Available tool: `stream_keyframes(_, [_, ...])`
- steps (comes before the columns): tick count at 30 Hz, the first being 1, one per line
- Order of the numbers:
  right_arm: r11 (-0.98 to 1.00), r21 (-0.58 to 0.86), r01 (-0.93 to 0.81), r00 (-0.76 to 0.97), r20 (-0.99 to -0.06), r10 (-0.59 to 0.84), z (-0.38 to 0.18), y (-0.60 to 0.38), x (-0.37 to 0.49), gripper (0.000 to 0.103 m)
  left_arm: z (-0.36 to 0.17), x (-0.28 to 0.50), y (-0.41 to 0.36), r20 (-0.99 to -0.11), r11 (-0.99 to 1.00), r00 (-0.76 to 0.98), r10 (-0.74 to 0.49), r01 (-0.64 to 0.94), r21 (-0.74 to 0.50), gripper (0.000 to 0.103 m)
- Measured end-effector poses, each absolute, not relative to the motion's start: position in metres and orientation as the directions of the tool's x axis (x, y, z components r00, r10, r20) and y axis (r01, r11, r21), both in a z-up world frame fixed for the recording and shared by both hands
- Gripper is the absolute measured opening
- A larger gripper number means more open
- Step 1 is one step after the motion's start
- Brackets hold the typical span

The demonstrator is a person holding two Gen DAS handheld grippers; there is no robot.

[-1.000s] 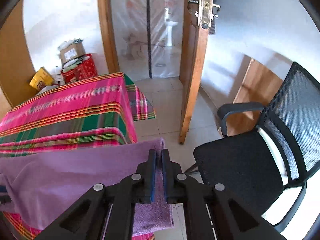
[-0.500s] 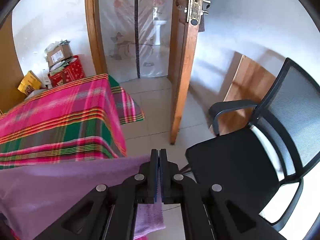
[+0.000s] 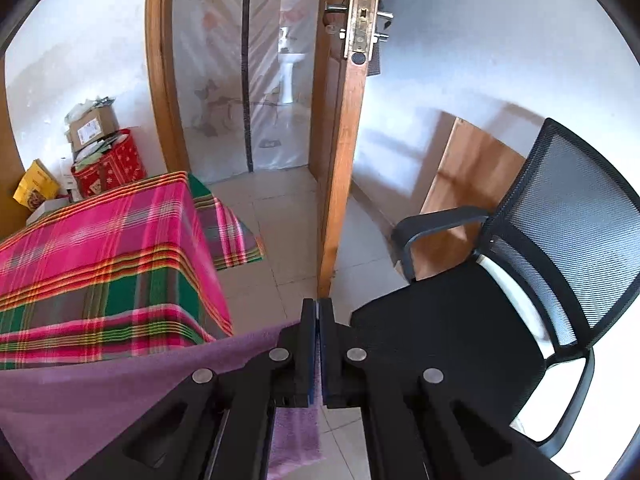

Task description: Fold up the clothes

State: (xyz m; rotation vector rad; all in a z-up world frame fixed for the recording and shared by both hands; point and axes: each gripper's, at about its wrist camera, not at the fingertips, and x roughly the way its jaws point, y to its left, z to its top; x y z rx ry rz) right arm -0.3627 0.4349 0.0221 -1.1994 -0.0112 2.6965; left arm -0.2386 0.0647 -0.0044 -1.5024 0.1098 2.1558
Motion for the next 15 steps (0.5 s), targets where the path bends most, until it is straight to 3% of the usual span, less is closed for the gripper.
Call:
stream_keyframes(4, [-0.983,-0.084,-0.162,-0.633,-0.755,0.169,0.013,0.429,-0.358,0.002,-0.003,-0.235,0.066,-0.895,-0.866,-0.270,0.354,-0.457,-0.204,0.027])
stream_keyframes(7, [-0.989,0.003,-0.145,-0.659,-0.746,0.094,0.019,0.433,-0.344,0.011,0.003,-0.228,0.071,-0.892,-0.869,-0.318,0.322,-0.473,-0.145,0.027])
stream_keyframes(10, [-0.999,0.045,-0.017,-0.687,-0.727,-0.021,0.028,0.422,-0.319,0.024,0.008,-0.223,0.080,-0.877,-0.869,-0.380,0.295,-0.488,-0.081,0.027])
stream_keyframes(15, [-0.960,-0.036,0.276,-0.676,-0.718,-0.167,0.036,0.373,-0.270,0.032,0.015,-0.217,0.109,-0.849,-0.832,-0.453,0.271,-0.553,0.030,0.027])
